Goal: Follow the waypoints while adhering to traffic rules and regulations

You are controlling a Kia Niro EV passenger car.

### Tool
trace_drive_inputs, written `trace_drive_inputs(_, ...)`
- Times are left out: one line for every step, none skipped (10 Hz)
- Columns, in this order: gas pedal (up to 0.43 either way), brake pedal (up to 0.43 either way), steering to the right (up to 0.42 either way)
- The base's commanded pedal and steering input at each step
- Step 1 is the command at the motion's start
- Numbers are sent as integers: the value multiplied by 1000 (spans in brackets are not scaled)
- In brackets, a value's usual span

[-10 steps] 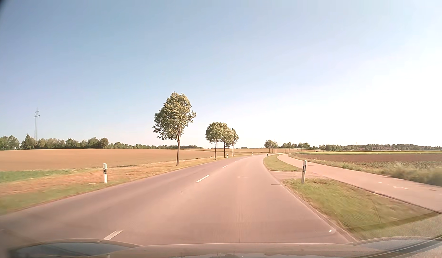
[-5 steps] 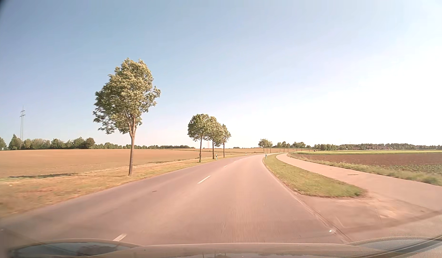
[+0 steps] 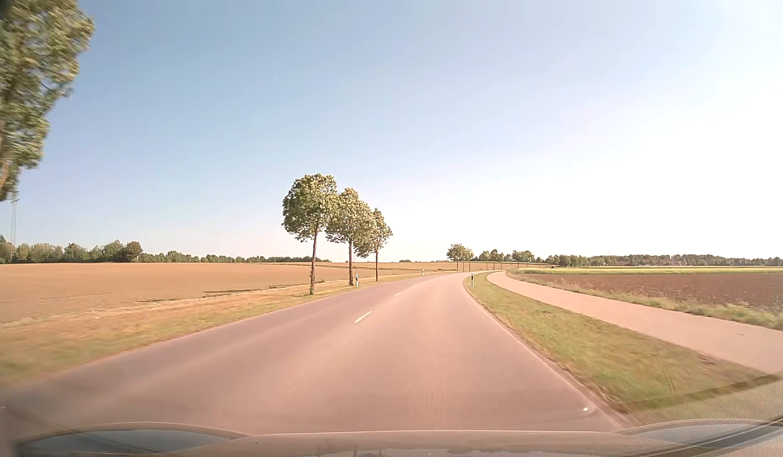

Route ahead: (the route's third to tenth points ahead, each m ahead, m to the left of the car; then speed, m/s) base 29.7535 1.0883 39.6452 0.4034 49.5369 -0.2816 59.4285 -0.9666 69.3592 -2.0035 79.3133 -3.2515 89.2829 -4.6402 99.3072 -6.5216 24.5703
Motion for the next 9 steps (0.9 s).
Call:
trace_drive_inputs(287,12,18)
trace_drive_inputs(287,12,18)
trace_drive_inputs(287,12,17)
trace_drive_inputs(287,12,18)
trace_drive_inputs(287,12,17)
trace_drive_inputs(287,12,17)
trace_drive_inputs(287,12,17)
trace_drive_inputs(287,12,17)
trace_drive_inputs(287,6,17)
